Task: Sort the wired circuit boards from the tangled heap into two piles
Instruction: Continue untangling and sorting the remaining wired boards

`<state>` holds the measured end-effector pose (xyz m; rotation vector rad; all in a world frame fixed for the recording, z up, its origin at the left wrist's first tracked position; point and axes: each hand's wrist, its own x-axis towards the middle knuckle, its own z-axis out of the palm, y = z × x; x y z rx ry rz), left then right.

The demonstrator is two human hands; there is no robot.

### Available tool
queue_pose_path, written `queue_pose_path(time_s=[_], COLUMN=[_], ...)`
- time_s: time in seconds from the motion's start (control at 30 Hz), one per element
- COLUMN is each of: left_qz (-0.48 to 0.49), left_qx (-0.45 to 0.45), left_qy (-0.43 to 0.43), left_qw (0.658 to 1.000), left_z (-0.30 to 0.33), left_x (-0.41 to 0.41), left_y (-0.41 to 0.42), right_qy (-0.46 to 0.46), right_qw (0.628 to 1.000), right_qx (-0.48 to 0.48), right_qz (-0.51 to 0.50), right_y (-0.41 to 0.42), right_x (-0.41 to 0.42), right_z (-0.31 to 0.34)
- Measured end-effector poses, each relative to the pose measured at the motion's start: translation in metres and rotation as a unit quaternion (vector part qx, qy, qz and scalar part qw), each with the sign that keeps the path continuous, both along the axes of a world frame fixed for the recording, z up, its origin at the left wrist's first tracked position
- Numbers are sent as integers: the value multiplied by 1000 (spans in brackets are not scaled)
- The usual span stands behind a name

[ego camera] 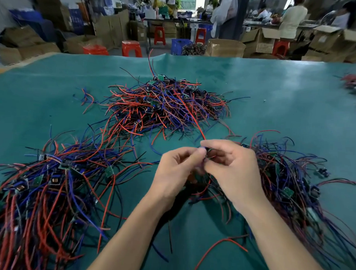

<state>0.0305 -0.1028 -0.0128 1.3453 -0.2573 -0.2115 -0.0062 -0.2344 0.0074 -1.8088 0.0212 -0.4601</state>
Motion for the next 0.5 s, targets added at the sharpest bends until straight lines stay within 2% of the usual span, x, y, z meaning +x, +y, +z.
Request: queue_pose_path(time_s=[0.1,0.27,0.4,0.43,0.5], left_qz=[-2,-16,-38,-42,-49], left_qx=[-8,29,55,62,70], left_qy=[-6,-38,-48,-51,-49], left_qw=[1000,999,997,996,995], left_z=[-1,-1,0,0,1], left_x=[0,-1,-2,-2,-3], left_y=[3,3,5,5,5], right_qy=[25,-3,20,23,4], right_qw=[996,990,972,975,990], right_qx=[89,129,231,214,119], right_qz=[11,-51,-45,-48,-76], right_y=[-5,-8,-15,-17,-19], right_x=[2,4,5,5,5], right_z=[1,0,1,1,0])
